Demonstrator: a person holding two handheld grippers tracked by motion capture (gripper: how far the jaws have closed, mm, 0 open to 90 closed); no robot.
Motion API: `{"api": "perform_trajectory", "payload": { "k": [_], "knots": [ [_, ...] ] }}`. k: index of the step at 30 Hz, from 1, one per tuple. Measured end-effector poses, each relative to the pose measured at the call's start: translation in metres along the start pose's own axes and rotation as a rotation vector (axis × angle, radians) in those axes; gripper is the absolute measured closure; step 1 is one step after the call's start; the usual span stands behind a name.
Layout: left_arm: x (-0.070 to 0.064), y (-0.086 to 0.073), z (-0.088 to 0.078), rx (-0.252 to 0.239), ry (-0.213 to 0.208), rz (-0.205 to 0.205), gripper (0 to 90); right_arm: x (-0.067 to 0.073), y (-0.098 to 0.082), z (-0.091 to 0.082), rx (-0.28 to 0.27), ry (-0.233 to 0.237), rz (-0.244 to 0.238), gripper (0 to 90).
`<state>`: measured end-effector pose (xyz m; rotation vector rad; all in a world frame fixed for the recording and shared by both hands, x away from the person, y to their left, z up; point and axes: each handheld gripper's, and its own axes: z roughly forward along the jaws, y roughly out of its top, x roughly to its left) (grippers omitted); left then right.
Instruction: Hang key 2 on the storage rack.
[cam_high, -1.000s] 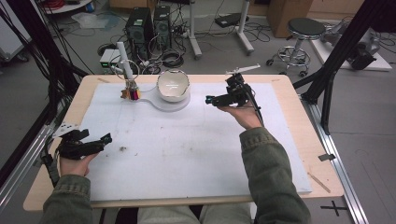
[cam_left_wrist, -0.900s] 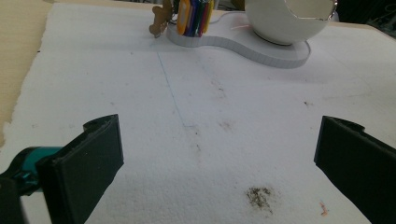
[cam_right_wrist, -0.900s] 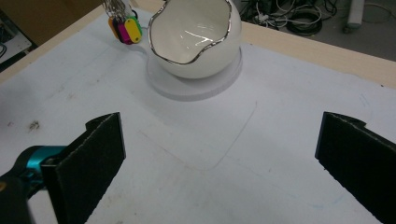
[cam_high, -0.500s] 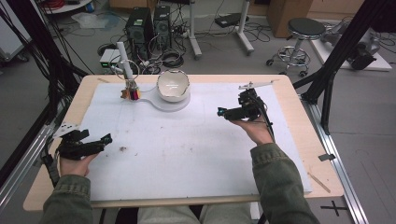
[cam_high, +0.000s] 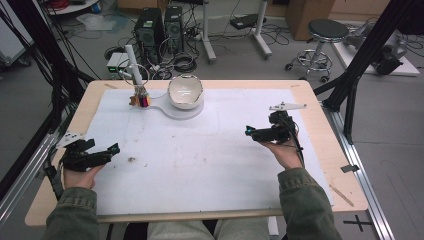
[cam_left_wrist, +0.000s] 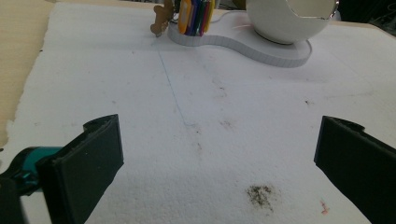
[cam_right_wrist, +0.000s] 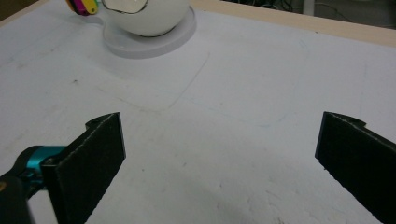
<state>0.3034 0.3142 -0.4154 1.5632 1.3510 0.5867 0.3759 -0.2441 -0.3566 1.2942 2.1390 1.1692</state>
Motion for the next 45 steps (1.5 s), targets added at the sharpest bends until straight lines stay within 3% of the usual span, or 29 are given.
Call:
{"api": "perform_trajectory", "payload": {
  "k": [3,6,12,16,19,25,36,40,45],
  "knots": [
    [-0.001,0.0,0.0,0.0,0.0,0.002,1.7,-0.004,-0.01,-0.003,-0.004,-0.007,0.024,0.7],
    [-0.001,0.0,0.0,0.0,0.0,0.004,1.7,-0.006,-0.022,-0.009,-0.044,-0.045,0.048,0.7],
    [-0.002,-0.001,-0.001,-0.008,0.002,0.005,1.7,-0.01,-0.037,-0.013,-0.069,-0.09,0.074,0.7],
    [-0.002,-0.001,-0.002,-0.018,0.004,0.003,1.7,-0.01,-0.048,-0.017,-0.089,-0.138,0.073,0.7],
    [-0.002,0.0,-0.003,-0.024,0.006,0.007,1.7,-0.009,-0.057,-0.024,-0.133,-0.181,0.068,0.7],
    [-0.005,-0.001,-0.006,-0.052,0.032,0.026,1.7,-0.009,-0.066,-0.032,-0.185,-0.216,0.058,0.7],
    [-0.008,-0.001,-0.017,-0.172,0.124,0.044,1.7,-0.007,-0.08,-0.035,-0.255,-0.239,0.061,0.7],
    [-0.008,-0.002,-0.018,-0.191,0.15,0.046,1.7,-0.008,-0.083,-0.036,-0.274,-0.238,0.072,0.7],
    [-0.008,-0.002,-0.018,-0.183,0.147,0.042,1.7,-0.008,-0.083,-0.038,-0.309,-0.247,0.078,0.7]
  ]
}}
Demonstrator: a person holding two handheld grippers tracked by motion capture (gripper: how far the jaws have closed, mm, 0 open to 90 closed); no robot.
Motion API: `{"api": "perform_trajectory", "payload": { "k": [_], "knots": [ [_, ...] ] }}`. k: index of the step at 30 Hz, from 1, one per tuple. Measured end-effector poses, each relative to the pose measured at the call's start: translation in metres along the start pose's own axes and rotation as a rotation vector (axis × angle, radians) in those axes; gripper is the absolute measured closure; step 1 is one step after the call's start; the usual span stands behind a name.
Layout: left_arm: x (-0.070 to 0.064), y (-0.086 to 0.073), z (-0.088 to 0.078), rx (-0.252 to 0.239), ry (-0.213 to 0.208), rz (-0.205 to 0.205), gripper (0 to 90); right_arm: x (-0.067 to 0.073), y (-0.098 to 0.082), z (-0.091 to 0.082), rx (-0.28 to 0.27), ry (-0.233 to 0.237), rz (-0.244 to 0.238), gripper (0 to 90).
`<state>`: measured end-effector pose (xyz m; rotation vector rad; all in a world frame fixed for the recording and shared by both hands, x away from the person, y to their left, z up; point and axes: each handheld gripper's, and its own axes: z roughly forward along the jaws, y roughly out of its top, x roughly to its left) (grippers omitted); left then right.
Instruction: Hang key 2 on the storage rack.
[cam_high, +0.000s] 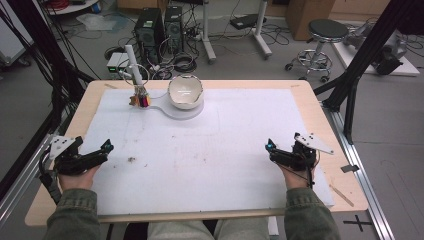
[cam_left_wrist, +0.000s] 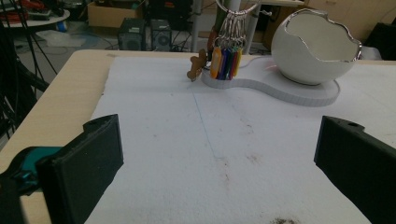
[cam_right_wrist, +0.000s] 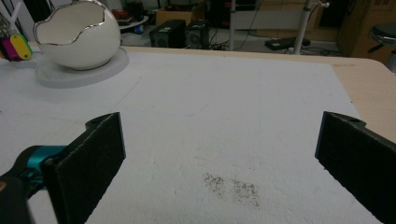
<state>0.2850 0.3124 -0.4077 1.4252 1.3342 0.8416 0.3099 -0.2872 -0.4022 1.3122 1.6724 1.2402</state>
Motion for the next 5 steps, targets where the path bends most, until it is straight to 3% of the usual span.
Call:
{"api": "perform_trajectory", "payload": {
  "k": [5],
  "knots": [
    [-0.0004,-0.0004,0.0016,0.012,-0.005,0.001,1.7,-0.001,0.0002,-0.0009,-0.005,0.004,-0.003,0.7]
  ]
}}
